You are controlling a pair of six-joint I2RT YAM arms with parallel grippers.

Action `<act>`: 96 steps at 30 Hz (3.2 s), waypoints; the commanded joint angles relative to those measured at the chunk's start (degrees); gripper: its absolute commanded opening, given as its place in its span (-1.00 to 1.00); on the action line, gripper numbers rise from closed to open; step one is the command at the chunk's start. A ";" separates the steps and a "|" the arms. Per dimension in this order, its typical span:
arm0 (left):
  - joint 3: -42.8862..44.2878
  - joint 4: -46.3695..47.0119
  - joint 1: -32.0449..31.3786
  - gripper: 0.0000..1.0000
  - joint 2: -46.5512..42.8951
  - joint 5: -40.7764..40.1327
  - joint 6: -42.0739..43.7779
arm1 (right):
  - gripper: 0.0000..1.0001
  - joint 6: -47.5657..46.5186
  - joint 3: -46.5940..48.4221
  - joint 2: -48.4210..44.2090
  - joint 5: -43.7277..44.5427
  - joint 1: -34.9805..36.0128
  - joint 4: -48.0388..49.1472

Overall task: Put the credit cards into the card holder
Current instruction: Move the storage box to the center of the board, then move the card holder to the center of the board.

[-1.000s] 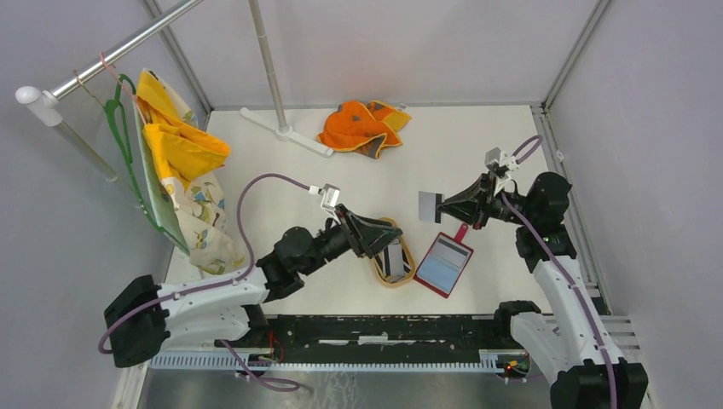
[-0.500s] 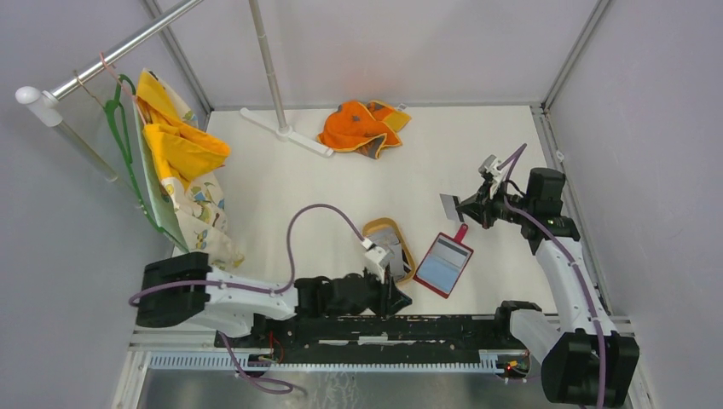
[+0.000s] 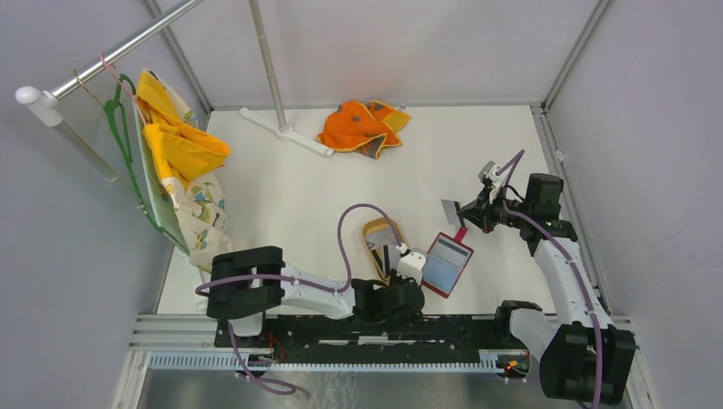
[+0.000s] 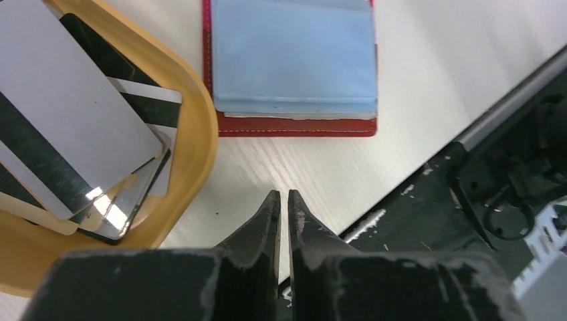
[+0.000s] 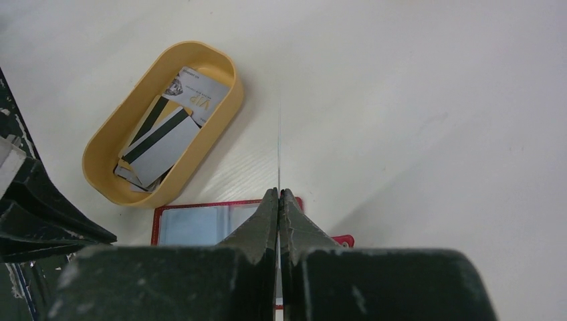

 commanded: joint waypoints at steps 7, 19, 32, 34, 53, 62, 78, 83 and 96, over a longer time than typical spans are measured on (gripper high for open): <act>3.97 -11.19 3.62 -0.69 1.52 -6.95 -0.75 | -1.00 -3.18 -1.17 -1.36 -4.01 -0.24 1.41; -1.87 -15.73 11.37 -0.66 -6.48 -7.95 0.87 | -1.00 -6.82 -1.01 0.74 -3.34 -0.24 -2.01; 8.30 -4.27 3.92 0.04 -5.03 12.22 16.25 | -1.00 -7.36 -0.38 2.20 -1.40 -0.24 -3.55; 11.94 -4.77 3.52 0.05 -1.93 11.96 17.00 | -1.00 -7.42 -0.38 2.39 -1.27 -0.24 -3.74; 31.17 -15.47 3.51 0.13 17.36 3.88 23.71 | -1.00 -8.15 0.41 4.11 -0.52 -0.20 -5.30; 34.42 -19.03 3.21 0.27 20.90 1.55 27.24 | -1.00 -8.21 0.32 4.70 -0.73 -0.24 -5.53; 15.57 -15.78 1.61 -0.43 10.61 0.21 31.63 | -1.00 -10.24 0.21 6.78 -3.90 0.00 -7.74; 8.73 -12.79 1.61 -0.20 4.20 0.81 30.87 | -1.00 -15.99 0.84 11.82 -10.79 1.65 -15.08; -4.76 0.34 1.62 0.19 -15.44 -2.10 6.33 | -1.00 19.36 -12.06 12.73 -16.62 4.07 13.60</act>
